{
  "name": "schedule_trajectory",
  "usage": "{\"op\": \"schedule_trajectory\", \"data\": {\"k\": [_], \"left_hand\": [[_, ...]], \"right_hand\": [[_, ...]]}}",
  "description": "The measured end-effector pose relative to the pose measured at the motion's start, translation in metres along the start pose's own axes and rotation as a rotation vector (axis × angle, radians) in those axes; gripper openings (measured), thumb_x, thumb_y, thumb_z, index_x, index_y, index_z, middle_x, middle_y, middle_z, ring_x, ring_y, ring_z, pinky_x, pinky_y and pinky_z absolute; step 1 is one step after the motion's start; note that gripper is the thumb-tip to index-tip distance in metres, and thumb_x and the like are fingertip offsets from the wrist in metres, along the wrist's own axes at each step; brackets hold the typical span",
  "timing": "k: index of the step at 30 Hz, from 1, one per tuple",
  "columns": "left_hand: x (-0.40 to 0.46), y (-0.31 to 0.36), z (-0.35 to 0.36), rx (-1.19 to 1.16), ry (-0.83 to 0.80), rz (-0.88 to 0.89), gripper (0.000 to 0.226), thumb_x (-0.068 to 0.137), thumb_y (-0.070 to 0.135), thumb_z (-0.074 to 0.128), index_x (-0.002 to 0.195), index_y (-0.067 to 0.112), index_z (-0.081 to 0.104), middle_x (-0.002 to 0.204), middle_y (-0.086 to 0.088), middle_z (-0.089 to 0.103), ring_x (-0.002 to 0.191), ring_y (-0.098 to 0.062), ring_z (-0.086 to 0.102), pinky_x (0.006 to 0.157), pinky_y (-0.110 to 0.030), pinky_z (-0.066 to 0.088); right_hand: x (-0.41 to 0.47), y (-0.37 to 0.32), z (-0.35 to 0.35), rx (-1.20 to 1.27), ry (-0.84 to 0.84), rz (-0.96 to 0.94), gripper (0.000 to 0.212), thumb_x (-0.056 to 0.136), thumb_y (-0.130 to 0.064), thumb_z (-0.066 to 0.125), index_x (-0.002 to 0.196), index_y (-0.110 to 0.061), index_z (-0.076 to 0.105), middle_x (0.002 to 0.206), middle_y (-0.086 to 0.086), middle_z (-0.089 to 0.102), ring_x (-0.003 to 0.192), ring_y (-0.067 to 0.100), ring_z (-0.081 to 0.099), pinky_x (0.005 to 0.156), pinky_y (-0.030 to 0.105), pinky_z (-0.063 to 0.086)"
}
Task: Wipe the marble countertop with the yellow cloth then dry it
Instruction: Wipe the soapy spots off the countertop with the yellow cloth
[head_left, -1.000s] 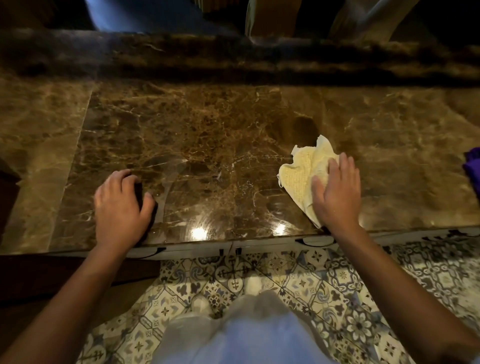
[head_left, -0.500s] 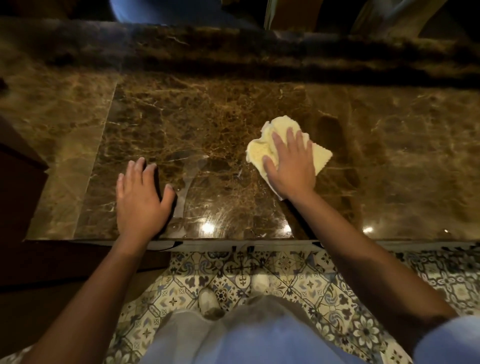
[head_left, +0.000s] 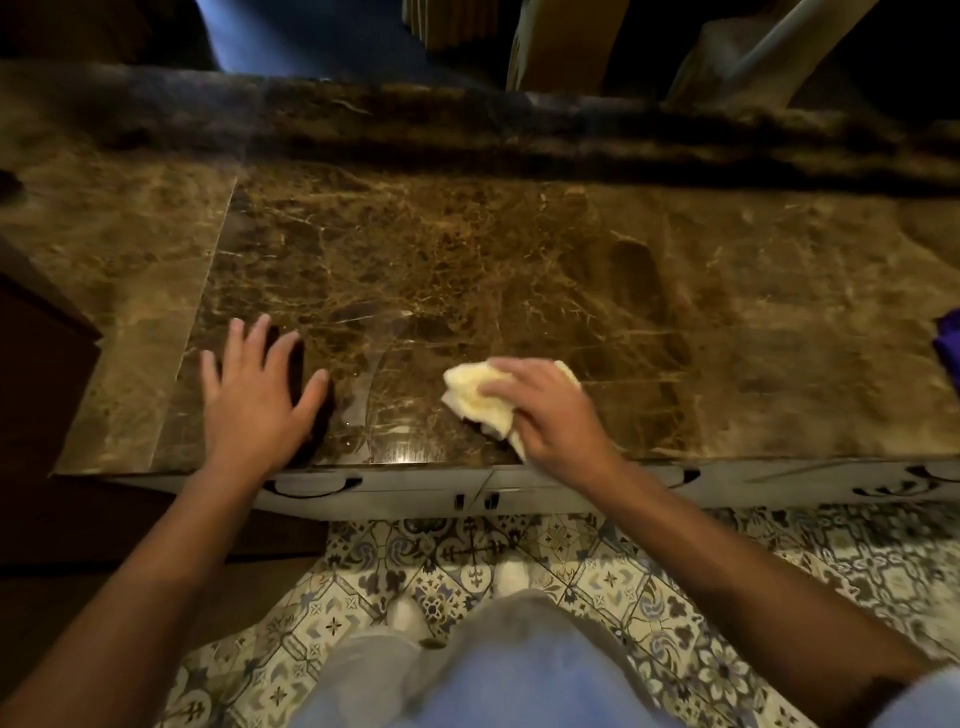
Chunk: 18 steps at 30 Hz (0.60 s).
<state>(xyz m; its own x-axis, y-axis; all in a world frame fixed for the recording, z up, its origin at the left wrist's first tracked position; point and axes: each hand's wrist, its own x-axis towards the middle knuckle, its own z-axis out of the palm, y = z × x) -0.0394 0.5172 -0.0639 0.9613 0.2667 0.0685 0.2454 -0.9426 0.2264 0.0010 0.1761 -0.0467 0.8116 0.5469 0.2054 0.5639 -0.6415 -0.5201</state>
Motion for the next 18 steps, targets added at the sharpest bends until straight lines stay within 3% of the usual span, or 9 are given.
{"op": "schedule_trajectory", "data": {"k": [4, 6, 8, 12, 18], "left_hand": [[-0.012, -0.033, -0.008, -0.002, 0.005, -0.055, 0.062, 0.103, 0.054, 0.046, 0.152, 0.017, 0.045, 0.168, -0.014, 0.032, 0.159, -0.035, 0.018, 0.124, -0.062, 0.014], [-0.017, -0.034, -0.006, -0.006, 0.037, -0.067, 0.065, 0.1, 0.054, 0.04, 0.15, 0.014, 0.049, 0.164, -0.016, 0.039, 0.157, -0.036, 0.026, 0.125, -0.058, 0.017], [-0.018, -0.032, -0.005, -0.021, 0.086, -0.06, 0.064, 0.097, 0.05, 0.041, 0.146, 0.011, 0.054, 0.159, -0.016, 0.046, 0.153, -0.036, 0.033, 0.125, -0.055, 0.02], [-0.018, -0.034, -0.004, -0.012, 0.105, -0.052, 0.06, 0.096, 0.047, 0.044, 0.145, 0.014, 0.053, 0.158, -0.012, 0.047, 0.153, -0.033, 0.035, 0.125, -0.052, 0.021], [-0.019, -0.032, -0.005, -0.03, 0.111, -0.053, 0.057, 0.096, 0.044, 0.049, 0.144, 0.015, 0.054, 0.159, -0.012, 0.047, 0.153, -0.032, 0.035, 0.126, -0.052, 0.022]], "right_hand": [[0.055, 0.049, -0.033, -0.037, 0.261, 0.294, 0.042, 0.094, 0.002, 0.055, 0.133, -0.009, 0.066, 0.144, 0.016, 0.06, 0.133, 0.033, 0.052, 0.11, 0.036, 0.036], [0.088, 0.065, -0.03, -0.016, 0.269, 0.404, 0.038, 0.099, -0.003, 0.051, 0.135, -0.008, 0.064, 0.146, 0.015, 0.059, 0.137, 0.033, 0.05, 0.115, 0.035, 0.032], [0.119, 0.067, -0.012, -0.052, 0.222, 0.439, 0.038, 0.1, -0.01, 0.05, 0.135, -0.011, 0.064, 0.147, 0.012, 0.058, 0.14, 0.031, 0.048, 0.121, 0.044, 0.029], [0.16, 0.037, 0.027, -0.127, 0.074, 0.311, 0.042, 0.097, -0.023, 0.05, 0.138, -0.021, 0.062, 0.153, 0.005, 0.053, 0.147, 0.025, 0.04, 0.125, 0.048, 0.021], [0.124, -0.034, 0.063, 0.022, -0.148, -0.054, 0.043, 0.086, -0.011, 0.06, 0.127, -0.019, 0.071, 0.146, 0.007, 0.061, 0.145, 0.028, 0.047, 0.124, 0.047, 0.023]]}}
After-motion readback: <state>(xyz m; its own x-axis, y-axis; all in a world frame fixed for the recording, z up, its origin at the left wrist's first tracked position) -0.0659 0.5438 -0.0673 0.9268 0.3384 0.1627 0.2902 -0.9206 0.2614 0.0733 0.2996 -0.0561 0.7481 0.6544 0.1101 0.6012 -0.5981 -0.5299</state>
